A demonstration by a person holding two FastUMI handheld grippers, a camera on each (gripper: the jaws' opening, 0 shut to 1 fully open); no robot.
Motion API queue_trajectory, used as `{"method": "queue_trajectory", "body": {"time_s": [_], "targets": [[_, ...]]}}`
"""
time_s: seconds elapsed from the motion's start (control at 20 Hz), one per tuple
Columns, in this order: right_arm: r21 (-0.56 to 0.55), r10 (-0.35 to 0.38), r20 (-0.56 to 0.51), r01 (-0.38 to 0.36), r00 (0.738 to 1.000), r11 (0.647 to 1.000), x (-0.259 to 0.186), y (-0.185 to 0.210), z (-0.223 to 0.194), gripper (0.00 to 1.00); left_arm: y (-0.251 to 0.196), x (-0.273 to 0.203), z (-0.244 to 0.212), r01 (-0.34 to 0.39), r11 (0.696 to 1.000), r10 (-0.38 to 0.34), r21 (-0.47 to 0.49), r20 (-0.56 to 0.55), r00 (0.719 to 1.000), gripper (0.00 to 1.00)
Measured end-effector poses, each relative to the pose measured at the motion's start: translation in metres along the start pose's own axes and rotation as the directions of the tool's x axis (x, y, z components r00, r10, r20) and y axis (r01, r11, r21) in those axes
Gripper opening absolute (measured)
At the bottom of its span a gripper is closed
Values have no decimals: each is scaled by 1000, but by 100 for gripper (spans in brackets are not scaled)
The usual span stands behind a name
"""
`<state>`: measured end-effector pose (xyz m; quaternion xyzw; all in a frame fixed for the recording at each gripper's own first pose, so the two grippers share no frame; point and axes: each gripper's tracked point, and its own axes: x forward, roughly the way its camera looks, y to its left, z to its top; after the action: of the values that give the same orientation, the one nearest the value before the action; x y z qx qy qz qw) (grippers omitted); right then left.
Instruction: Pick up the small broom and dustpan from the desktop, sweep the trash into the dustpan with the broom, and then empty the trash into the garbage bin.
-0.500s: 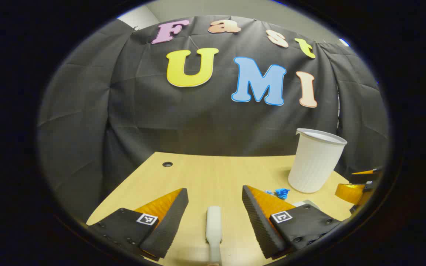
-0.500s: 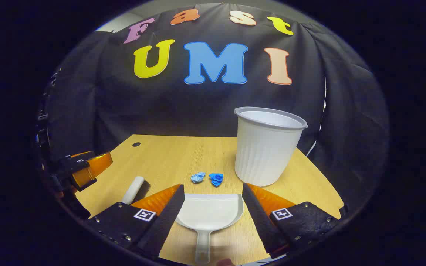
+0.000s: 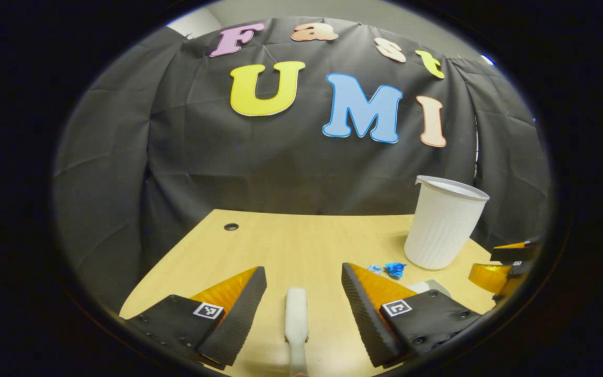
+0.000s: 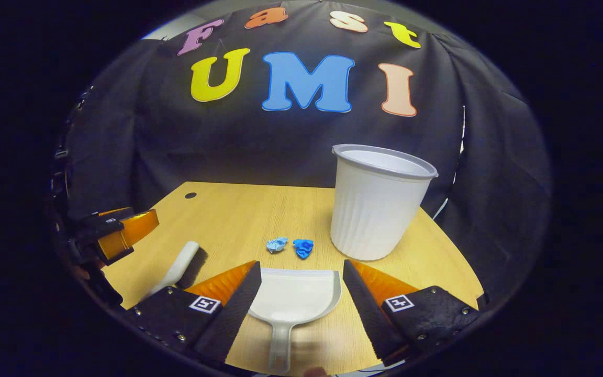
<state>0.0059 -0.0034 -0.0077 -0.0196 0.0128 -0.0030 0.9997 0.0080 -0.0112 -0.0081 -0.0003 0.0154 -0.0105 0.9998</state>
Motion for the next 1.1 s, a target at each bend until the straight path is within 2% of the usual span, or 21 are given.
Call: {"method": "queue_trajectory", "body": {"time_s": [0.25,0.6,0.75,0.95,1.1], "targets": [[-18,1,-21,-1,1000,1000,5,0,-7,98,-2,-1,-9,8,1000,-8,12,-25,1000,96],[-4,60,-191,-62,980,998,10,18,-45,98,0,-2,-45,29,998,-22,47,-159,987,93],[-3,54,-284,-57,957,998,9,18,-70,98,-1,-2,-75,41,998,-28,43,-259,965,96],[39,61,-405,-49,912,998,6,21,-101,98,-1,-3,-107,61,997,-43,36,-373,927,95],[83,75,-481,-40,874,996,4,24,-121,98,7,2,-131,53,997,-24,52,-450,893,96]]}}
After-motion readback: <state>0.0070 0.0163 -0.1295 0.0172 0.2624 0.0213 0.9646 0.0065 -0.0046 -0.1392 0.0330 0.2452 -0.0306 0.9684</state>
